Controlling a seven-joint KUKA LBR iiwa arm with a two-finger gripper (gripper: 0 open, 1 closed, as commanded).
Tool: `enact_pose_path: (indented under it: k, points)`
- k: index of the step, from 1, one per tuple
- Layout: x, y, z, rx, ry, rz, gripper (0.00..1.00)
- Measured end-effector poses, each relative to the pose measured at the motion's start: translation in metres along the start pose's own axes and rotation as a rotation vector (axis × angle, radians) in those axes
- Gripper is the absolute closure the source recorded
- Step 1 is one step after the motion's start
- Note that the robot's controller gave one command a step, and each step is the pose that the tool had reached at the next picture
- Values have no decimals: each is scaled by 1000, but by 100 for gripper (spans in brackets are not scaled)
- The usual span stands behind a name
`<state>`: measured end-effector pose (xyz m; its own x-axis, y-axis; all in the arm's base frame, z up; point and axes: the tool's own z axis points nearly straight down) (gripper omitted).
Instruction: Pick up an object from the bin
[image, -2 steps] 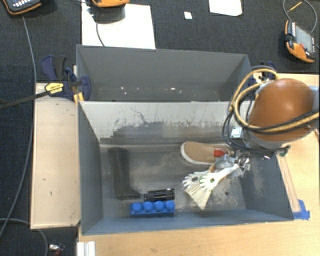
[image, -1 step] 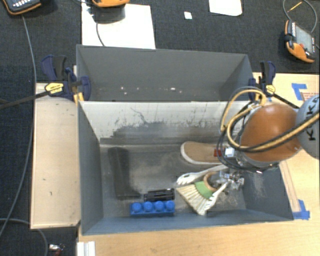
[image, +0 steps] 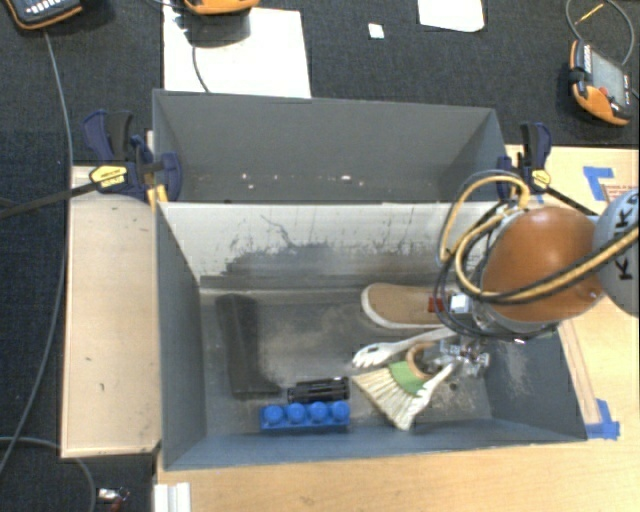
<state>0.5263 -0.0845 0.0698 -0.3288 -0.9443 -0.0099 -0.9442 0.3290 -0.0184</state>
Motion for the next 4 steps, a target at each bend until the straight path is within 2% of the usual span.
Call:
enact_pose_path:
  k: [1,2,3,4]
  points:
    - [-17,8,-78,1,-3,30,100]
    - [5,15,-151,-9,-2,-28,100]
    - [1,15,-125,0,-2,-45,100]
    - [-65,14,-117,1,-5,-170,100]
